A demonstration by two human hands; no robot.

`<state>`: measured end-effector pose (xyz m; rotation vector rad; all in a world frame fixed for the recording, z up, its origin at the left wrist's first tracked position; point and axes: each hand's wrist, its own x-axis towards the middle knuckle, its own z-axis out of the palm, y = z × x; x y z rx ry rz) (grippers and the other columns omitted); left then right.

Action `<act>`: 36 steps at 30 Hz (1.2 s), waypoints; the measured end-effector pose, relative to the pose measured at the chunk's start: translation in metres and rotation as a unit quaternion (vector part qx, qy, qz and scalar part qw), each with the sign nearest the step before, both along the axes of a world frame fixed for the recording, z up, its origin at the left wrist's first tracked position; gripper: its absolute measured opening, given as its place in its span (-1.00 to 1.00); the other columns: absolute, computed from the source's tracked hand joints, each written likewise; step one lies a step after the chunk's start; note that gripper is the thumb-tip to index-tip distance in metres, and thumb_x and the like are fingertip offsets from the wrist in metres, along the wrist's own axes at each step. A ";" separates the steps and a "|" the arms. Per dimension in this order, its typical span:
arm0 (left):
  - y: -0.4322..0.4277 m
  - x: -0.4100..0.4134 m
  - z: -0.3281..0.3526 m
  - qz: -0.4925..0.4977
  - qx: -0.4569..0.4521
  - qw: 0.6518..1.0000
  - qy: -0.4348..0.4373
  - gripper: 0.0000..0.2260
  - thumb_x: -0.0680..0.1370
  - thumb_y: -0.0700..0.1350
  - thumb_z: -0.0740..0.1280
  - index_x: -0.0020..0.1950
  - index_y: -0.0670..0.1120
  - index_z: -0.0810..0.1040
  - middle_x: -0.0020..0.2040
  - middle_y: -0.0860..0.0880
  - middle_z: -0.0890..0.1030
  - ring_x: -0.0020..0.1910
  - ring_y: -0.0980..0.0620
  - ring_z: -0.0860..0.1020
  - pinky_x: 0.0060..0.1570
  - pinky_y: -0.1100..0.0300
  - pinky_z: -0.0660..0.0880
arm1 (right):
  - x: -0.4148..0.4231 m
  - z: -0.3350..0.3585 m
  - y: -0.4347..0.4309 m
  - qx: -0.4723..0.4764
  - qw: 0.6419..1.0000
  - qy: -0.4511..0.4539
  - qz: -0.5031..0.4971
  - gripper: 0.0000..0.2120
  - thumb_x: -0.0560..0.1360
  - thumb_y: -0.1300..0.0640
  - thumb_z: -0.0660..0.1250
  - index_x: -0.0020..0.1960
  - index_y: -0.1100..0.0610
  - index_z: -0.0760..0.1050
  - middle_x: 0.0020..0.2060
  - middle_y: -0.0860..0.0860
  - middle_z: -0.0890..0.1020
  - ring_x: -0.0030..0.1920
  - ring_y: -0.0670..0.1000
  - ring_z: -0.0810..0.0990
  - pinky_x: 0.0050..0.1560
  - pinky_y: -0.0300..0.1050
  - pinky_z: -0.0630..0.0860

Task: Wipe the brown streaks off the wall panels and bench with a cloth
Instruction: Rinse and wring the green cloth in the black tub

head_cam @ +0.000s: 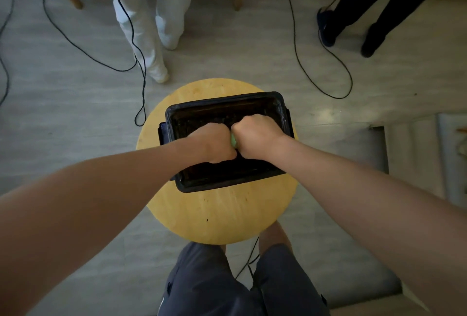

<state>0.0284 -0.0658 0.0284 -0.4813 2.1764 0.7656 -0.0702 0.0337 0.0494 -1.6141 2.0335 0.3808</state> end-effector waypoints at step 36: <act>0.445 -0.242 0.103 0.048 0.154 0.977 0.141 -0.56 0.51 -0.09 0.52 0.35 0.01 0.51 0.14 -0.05 0.64 -0.09 0.05 0.63 -0.05 0.08 0.63 | -0.172 0.048 0.531 -0.344 0.420 -0.471 -0.695 -0.72 0.61 0.09 0.22 0.29 0.10 0.49 0.06 0.17 0.66 -0.10 0.09 0.67 -0.17 -0.06 0.59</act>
